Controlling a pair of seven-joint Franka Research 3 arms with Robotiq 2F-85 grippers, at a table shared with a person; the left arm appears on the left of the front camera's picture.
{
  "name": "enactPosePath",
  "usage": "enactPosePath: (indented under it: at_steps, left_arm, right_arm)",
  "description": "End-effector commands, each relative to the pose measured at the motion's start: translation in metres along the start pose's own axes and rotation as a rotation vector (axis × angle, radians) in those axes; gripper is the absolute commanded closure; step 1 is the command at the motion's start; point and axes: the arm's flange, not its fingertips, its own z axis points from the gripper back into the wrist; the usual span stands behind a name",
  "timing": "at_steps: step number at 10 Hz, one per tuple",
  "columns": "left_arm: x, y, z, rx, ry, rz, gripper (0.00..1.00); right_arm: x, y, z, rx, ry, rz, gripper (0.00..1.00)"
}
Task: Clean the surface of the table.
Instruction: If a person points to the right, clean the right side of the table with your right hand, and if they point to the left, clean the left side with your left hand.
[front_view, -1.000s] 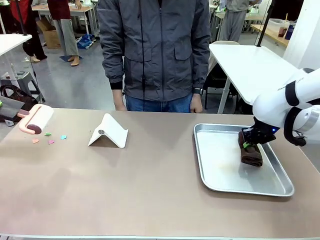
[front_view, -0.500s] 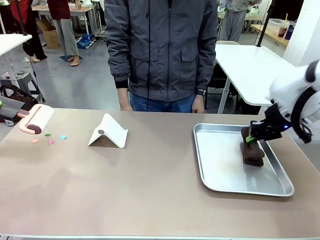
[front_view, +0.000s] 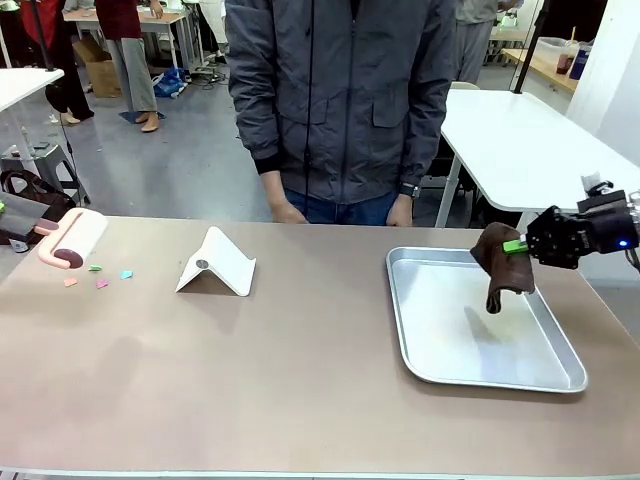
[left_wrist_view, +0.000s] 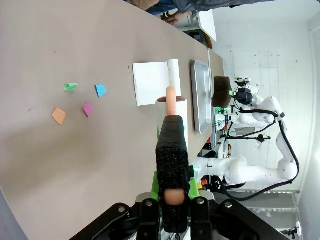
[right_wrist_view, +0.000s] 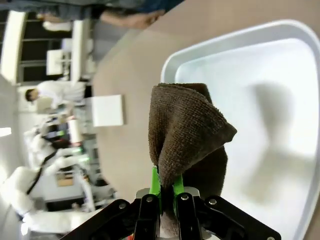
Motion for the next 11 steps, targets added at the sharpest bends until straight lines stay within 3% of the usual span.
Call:
enactPosePath:
  at_steps: [1, 4, 8, 9, 11]
  left_arm:
    - [-0.004, -0.004, -0.001, -0.012, 0.004, -0.002, 0.84]
    - [-0.004, -0.004, -0.001, -0.012, 0.004, -0.002, 0.84]
    - [-0.004, -0.004, -0.001, -0.012, 0.004, -0.002, 0.84]
    - [-0.004, -0.004, -0.001, -0.012, 0.004, -0.002, 0.84]
    - [-0.004, -0.004, -0.001, -0.012, 0.004, -0.002, 0.84]
  right_arm:
    - [0.007, -0.012, 0.012, 0.12, 0.036, -0.032, 0.89]
    - [0.003, -0.025, 0.054, 0.219, 0.053, -0.123, 0.89]
    - [-0.021, -0.041, 0.12, 0.354, -0.072, -0.144, 0.89]
    - [-0.026, -0.046, 0.129, 0.362, -0.087, -0.167, 0.89]
    - [-0.018, -0.046, 0.11, 0.304, -0.034, -0.147, 0.89]
